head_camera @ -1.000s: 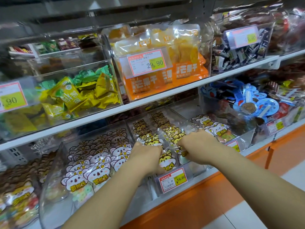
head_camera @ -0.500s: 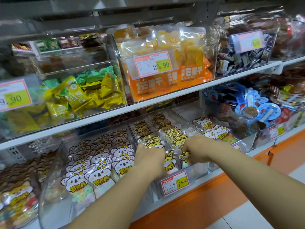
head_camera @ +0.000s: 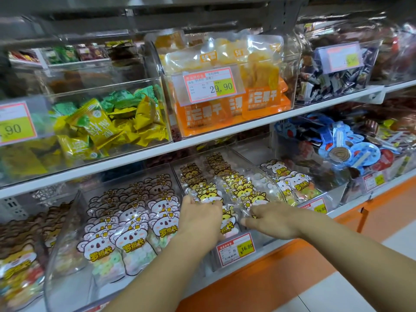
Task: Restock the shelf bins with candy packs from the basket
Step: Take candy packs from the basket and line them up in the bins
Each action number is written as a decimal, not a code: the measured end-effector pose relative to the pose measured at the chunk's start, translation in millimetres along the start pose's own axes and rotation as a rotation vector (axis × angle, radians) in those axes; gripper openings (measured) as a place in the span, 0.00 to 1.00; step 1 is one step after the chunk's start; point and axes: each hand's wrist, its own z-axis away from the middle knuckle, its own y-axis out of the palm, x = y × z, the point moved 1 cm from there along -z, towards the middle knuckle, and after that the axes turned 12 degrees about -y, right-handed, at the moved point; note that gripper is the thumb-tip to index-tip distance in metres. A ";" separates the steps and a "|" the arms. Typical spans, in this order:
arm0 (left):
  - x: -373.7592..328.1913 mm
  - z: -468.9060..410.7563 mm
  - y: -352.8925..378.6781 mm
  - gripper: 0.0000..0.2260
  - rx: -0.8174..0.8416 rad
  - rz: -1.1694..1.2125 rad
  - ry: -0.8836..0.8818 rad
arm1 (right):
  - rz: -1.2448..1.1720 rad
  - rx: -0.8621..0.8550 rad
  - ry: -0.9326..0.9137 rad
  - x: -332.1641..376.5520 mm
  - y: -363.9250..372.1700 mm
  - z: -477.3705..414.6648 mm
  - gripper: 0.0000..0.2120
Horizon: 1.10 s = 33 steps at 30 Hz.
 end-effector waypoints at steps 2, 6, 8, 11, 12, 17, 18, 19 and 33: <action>4.4 1.8 -1.2 0.24 0.041 -0.024 0.027 | 0.119 -0.147 -0.022 4.3 12.2 5.0 0.41; 12.0 3.5 -15.4 0.31 0.125 0.156 0.034 | 0.285 -0.481 -0.087 -4.6 19.9 13.5 0.40; 7.8 0.7 -28.3 0.29 -0.004 0.330 0.059 | 0.279 -0.614 -0.070 -18.0 13.4 18.0 0.25; -12.4 -12.7 -35.2 0.20 -0.126 0.498 0.110 | 0.284 -0.687 -0.047 -24.9 9.8 21.6 0.12; -20.7 -18.8 -33.9 0.17 -0.096 0.500 0.119 | 0.272 -0.700 -0.031 -23.9 10.9 21.1 0.12; -38.7 -44.2 -26.8 0.13 0.011 0.609 0.089 | 0.265 -0.932 -0.093 -15.8 10.5 24.9 0.12; -37.6 -46.1 -25.6 0.13 0.027 0.649 0.117 | 0.245 -0.908 -0.145 -13.4 9.3 26.3 0.07; -36.2 -46.5 -23.9 0.14 0.070 0.678 0.166 | 0.237 -0.839 -0.176 -11.6 9.7 27.2 0.02; -43.3 -45.5 -21.2 0.22 0.095 0.293 0.220 | 0.292 -0.109 -0.025 2.5 -1.1 9.6 0.16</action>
